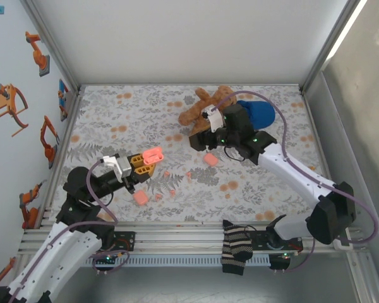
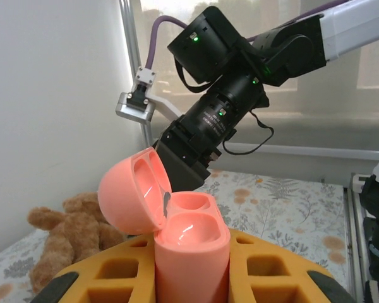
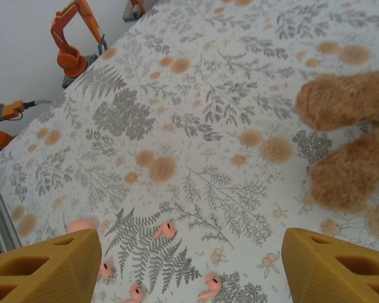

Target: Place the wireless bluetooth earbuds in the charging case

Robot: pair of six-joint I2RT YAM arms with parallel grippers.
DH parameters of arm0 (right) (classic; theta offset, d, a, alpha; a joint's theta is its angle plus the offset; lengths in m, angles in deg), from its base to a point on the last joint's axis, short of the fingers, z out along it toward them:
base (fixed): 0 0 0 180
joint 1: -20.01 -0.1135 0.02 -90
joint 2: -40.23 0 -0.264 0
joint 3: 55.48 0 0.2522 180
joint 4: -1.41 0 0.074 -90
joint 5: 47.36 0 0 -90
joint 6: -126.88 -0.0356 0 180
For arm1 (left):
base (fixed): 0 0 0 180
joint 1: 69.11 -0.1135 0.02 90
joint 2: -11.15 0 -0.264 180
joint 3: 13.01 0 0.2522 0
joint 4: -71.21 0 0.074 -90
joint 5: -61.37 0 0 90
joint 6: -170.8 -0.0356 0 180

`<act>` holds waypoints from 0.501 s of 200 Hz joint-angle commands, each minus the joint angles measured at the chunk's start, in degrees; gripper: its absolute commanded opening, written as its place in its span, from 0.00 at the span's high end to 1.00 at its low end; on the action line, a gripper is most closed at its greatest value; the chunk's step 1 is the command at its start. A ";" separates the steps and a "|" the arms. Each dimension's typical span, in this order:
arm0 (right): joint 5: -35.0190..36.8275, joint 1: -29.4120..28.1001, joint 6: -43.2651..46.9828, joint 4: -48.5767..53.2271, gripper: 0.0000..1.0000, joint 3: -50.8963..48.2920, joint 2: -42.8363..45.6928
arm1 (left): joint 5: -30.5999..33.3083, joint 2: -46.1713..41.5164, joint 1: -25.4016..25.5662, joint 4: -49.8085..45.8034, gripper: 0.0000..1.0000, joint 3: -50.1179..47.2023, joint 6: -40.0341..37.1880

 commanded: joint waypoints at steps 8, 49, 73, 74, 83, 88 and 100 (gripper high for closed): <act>-3.37 -1.44 -1.90 -0.78 0.27 0.24 -4.03 | -0.81 -1.80 -0.24 -9.74 1.00 5.28 -4.12; -5.15 -3.79 -2.42 -0.30 0.30 2.60 -13.32 | -2.82 -1.03 -0.23 -14.00 1.00 7.09 -8.65; -7.11 -5.22 -2.68 -0.90 0.35 4.76 -19.02 | -2.81 -0.42 -0.35 -11.92 1.00 5.19 -9.25; -7.12 -5.28 -2.72 -0.83 0.35 4.86 -19.24 | -2.80 -0.39 -0.35 -11.67 1.00 5.05 -9.20; -6.98 -5.81 -2.82 -0.47 0.35 5.86 -21.25 | -2.88 -0.31 -0.51 -9.91 1.00 3.90 -8.62; -7.04 -6.08 -2.80 -0.33 0.36 6.41 -22.32 | -2.88 -0.24 -0.69 -9.12 1.00 3.27 -8.27; -7.63 -6.69 -2.41 -0.28 0.38 7.43 -24.63 | -3.46 0.24 -1.46 -8.16 1.00 2.58 -7.45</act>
